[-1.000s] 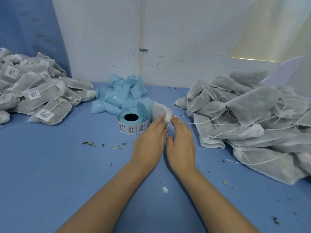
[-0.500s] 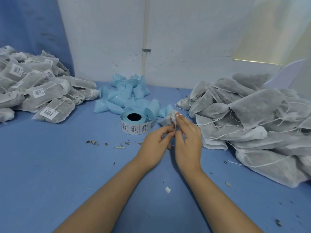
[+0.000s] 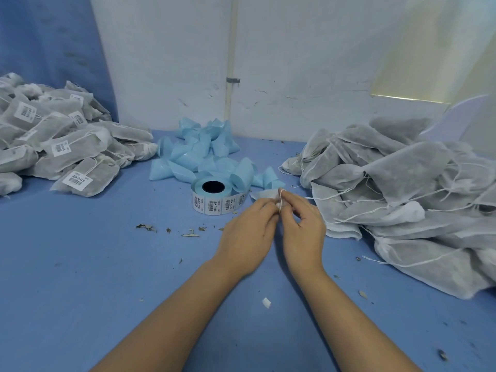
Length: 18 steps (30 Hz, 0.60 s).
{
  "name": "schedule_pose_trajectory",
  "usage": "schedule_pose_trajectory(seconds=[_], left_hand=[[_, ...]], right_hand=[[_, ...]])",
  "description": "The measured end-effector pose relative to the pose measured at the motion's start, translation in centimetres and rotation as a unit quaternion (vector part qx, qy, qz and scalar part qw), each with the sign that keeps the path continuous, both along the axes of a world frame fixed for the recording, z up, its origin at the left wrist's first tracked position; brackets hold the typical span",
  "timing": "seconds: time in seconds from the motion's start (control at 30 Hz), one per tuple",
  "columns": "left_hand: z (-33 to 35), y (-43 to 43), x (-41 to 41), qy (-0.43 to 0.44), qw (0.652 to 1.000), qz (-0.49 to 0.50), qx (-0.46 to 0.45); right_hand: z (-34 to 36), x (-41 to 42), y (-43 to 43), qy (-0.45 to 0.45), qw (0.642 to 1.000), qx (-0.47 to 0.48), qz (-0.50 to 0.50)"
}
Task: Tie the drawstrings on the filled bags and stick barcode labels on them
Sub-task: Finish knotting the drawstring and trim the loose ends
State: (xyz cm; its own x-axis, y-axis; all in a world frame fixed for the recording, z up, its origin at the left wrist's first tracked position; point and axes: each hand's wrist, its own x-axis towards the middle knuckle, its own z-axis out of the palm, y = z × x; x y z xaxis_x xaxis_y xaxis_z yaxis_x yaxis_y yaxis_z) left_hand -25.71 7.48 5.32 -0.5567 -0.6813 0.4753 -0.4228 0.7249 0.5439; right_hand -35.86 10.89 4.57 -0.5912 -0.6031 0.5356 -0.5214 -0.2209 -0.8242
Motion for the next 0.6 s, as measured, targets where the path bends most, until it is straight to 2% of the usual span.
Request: schedule_pose_trajectory(seconds=[0.13, 0.33, 0.47, 0.6], left_hand=[[-0.3, -0.5, 0.2, 0.024, 0.996, -0.003, 0.082], [-0.5, -0.8, 0.3, 0.086, 0.988, -0.012, 0.130], [-0.6, -1.0, 0.3, 0.159, 0.972, -0.006, 0.171], [-0.5, -1.2, 0.4, 0.239, 0.949, 0.014, 0.203]], right_hand=[[0.0, -0.6, -0.1, -0.109, 0.994, -0.001, 0.015], [0.1, -0.9, -0.3, -0.219, 0.974, -0.037, 0.053], [0.3, -0.9, -0.2, -0.236, 0.968, -0.034, 0.078], [0.5, -0.6, -0.2, -0.216, 0.970, -0.022, 0.105]])
